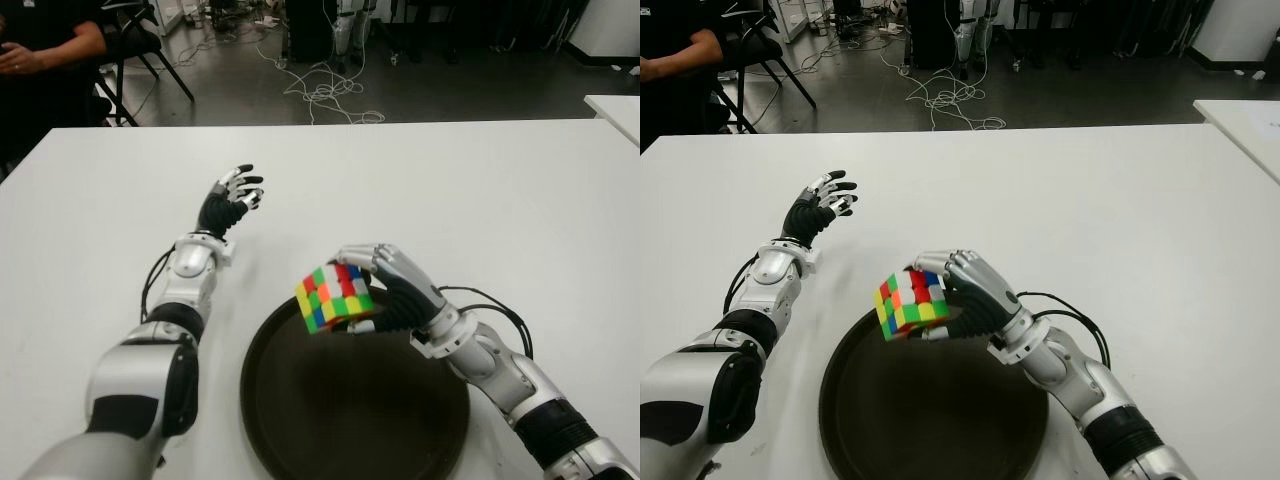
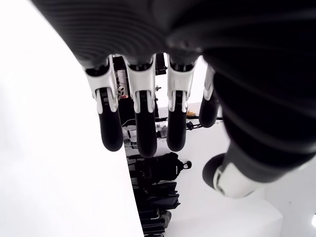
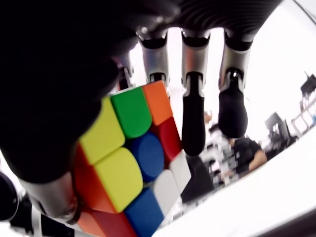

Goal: Pick up the Rubik's Cube and put it in the plate

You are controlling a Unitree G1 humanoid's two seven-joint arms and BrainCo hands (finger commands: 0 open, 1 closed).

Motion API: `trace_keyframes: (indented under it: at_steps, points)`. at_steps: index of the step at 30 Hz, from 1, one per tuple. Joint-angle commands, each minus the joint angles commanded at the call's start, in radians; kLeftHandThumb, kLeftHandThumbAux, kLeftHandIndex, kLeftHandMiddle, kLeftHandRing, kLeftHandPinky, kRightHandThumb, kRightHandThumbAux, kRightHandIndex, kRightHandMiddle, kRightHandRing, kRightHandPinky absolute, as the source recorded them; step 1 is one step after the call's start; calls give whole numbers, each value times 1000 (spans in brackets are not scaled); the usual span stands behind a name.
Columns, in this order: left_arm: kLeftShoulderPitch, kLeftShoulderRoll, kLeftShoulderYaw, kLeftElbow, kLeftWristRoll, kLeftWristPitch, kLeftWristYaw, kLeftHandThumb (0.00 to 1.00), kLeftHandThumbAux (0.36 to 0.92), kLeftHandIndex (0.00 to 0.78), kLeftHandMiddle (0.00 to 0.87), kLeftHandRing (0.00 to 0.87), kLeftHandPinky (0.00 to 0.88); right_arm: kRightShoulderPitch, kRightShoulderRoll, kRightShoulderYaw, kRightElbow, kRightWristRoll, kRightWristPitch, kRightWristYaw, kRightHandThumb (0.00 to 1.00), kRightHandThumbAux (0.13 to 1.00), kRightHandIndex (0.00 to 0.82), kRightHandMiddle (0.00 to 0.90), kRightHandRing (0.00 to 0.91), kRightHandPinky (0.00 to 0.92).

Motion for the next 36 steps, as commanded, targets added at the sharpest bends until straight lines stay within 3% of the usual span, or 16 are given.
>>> trace_keyframes:
  at_steps: [5, 8, 16, 20, 25, 26, 27, 29, 30, 36]
  points:
    - [0, 0, 1, 0, 1, 2, 2, 117, 690, 169, 255, 263, 298, 5, -7, -11, -19, 0, 9, 42, 694, 730, 424, 636, 664, 674]
    - [0, 2, -5, -2, 9, -2, 14, 107, 699, 173, 256, 258, 290, -2, -35, -8, -48, 18, 28, 119, 693, 731, 423, 630, 657, 664]
    - [-3, 4, -17, -1, 20, 7, 31, 94, 705, 176, 260, 260, 284, -8, -56, -8, -96, 52, 61, 236, 695, 731, 423, 611, 639, 636]
    - [-4, 4, -22, -1, 23, 12, 37, 95, 702, 174, 257, 256, 280, -10, -66, -9, -121, 35, 92, 276, 696, 731, 420, 547, 572, 560]
    - [-5, 4, -25, -1, 25, 16, 42, 93, 697, 173, 257, 254, 276, -9, -65, -9, -143, 14, 128, 299, 805, 702, 406, 465, 394, 393]
    - [-5, 4, -26, -2, 25, 14, 42, 93, 696, 172, 257, 255, 276, -5, -61, -3, -145, -1, 147, 302, 761, 716, 402, 364, 322, 320]
    - [-5, 3, -26, -2, 26, 13, 43, 94, 696, 172, 257, 255, 278, -1, -58, 1, -146, -11, 161, 304, 664, 738, 330, 301, 268, 266]
    - [-4, 2, -25, -3, 23, 7, 40, 101, 694, 170, 258, 258, 286, -4, -42, 20, -117, -39, 187, 303, 361, 787, 143, 134, 121, 118]
    - [-4, 1, -23, -3, 21, 4, 36, 105, 694, 169, 258, 259, 289, -9, -37, 27, -101, -40, 197, 308, 273, 792, 91, 86, 77, 75]
    - [-4, -1, -13, -3, 8, -1, 17, 107, 697, 166, 259, 263, 299, -15, -47, 23, -100, 9, 235, 372, 73, 733, 9, 9, 8, 7]
